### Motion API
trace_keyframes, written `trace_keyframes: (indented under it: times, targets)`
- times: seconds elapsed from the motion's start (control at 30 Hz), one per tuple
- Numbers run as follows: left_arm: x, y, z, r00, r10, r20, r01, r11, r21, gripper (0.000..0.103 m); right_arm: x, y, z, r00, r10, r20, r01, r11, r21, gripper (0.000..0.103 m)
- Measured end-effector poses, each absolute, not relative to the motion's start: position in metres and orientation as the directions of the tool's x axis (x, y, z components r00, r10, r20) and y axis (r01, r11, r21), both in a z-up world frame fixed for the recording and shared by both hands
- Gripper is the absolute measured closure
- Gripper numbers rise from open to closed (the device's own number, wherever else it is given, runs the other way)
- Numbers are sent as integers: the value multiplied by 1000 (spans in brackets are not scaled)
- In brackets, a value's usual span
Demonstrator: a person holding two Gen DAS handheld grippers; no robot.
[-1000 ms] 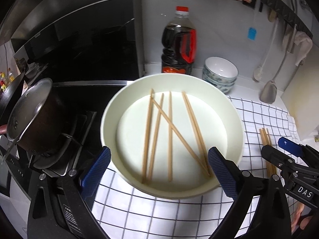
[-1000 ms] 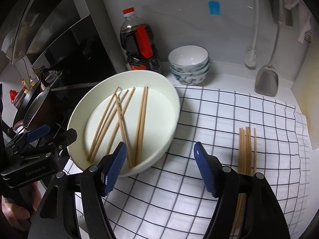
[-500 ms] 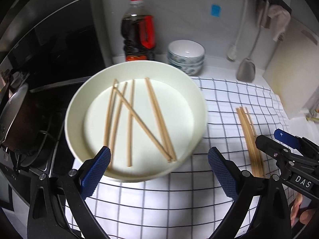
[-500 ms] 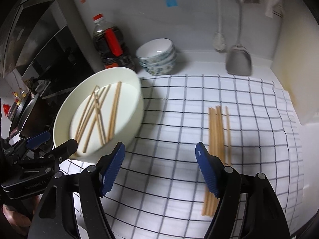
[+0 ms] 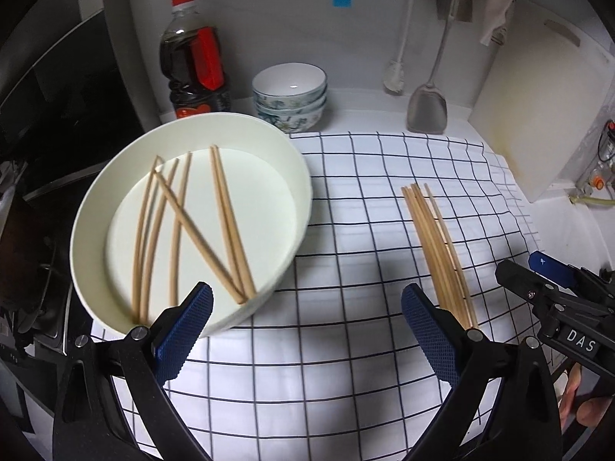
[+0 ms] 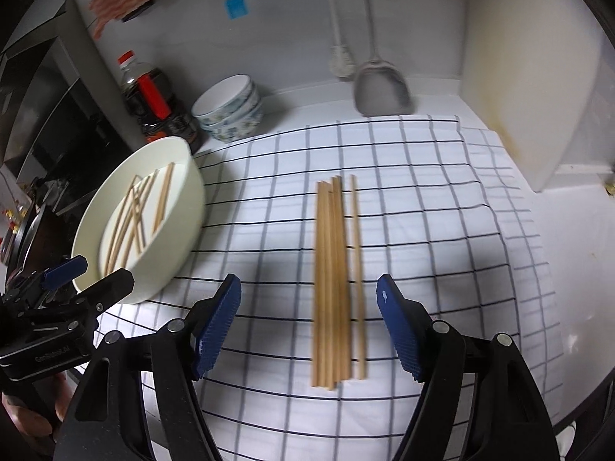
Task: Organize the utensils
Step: 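Move the right tool back over the remaining chopsticks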
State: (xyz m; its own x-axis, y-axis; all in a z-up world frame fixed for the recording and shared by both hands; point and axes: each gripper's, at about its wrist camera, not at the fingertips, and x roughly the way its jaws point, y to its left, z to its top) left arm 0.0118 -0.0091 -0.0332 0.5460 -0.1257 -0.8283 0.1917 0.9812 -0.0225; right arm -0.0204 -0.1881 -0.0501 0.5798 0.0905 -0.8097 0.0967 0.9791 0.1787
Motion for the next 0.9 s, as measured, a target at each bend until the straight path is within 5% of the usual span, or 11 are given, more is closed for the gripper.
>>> trace_keyframes:
  times: [0.9]
  targets:
    - [21, -68, -87, 498, -127, -858, 222, 975, -15, 6, -8, -235, -126, 508, 50, -860, 90, 990, 110, 33]
